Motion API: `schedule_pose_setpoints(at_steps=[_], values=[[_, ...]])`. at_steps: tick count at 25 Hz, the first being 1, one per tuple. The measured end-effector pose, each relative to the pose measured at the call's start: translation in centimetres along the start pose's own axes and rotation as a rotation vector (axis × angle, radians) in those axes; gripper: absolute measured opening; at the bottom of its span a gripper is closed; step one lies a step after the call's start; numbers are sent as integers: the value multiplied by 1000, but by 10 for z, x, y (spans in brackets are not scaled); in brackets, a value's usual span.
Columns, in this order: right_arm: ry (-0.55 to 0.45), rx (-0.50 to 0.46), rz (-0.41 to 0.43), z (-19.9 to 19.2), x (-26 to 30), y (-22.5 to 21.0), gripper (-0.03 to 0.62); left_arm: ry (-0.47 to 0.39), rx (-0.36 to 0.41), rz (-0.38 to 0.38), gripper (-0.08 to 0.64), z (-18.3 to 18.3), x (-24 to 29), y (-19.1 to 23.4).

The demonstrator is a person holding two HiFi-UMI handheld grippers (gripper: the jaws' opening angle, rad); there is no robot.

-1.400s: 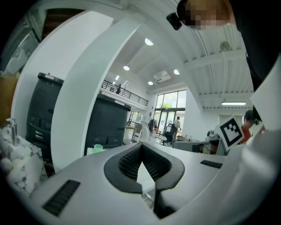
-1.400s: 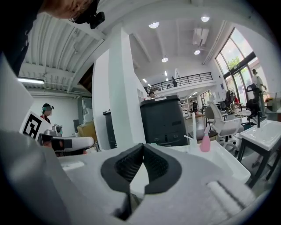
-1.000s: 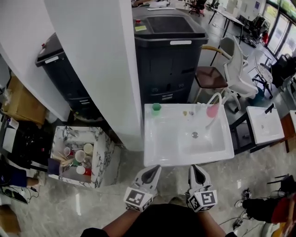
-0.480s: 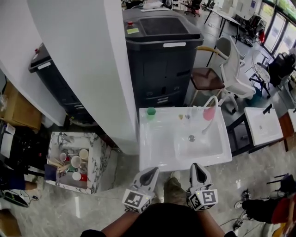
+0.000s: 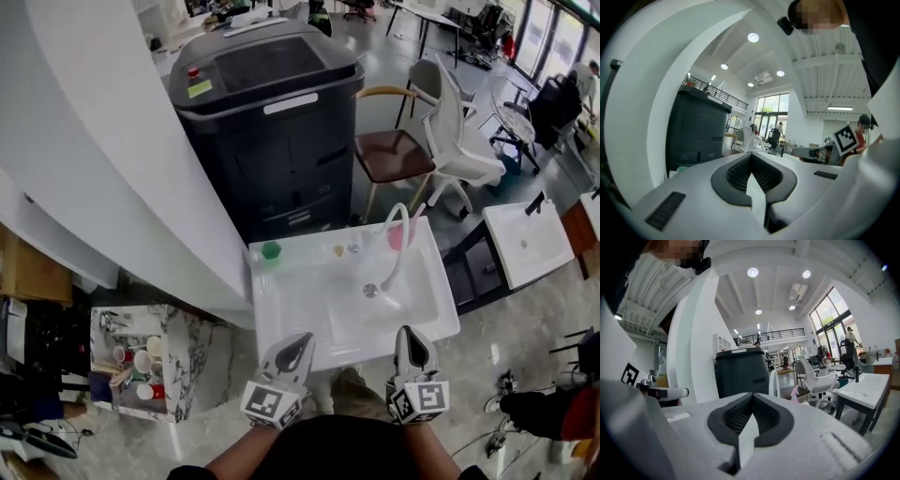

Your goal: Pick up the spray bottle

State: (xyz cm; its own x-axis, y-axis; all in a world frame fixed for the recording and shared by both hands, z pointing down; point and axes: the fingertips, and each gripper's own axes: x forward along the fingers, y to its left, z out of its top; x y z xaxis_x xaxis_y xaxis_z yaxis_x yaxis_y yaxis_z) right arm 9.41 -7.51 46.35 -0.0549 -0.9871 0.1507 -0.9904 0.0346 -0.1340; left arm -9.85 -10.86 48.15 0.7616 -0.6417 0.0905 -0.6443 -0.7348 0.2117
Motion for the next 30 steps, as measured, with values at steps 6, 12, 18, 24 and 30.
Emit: schedule_pose_setpoints(at_steps=[6, 12, 18, 24, 30], values=[[28, 5, -13, 0, 38, -63, -2, 30, 5, -18, 14, -1, 80, -7], [61, 18, -2, -11, 82, -126, 0, 72, 9, -21, 14, -12, 150, -11], [73, 11, 1, -23, 134, -188, 0, 117, 0, 35, 14, -23, 197, 3], [122, 1, 41, -48, 187, -233, 64, 125, -88, 114, 14, -36, 238, 11], [164, -19, 56, -75, 243, -261, 114, 130, -90, 164, 14, -45, 264, 25]])
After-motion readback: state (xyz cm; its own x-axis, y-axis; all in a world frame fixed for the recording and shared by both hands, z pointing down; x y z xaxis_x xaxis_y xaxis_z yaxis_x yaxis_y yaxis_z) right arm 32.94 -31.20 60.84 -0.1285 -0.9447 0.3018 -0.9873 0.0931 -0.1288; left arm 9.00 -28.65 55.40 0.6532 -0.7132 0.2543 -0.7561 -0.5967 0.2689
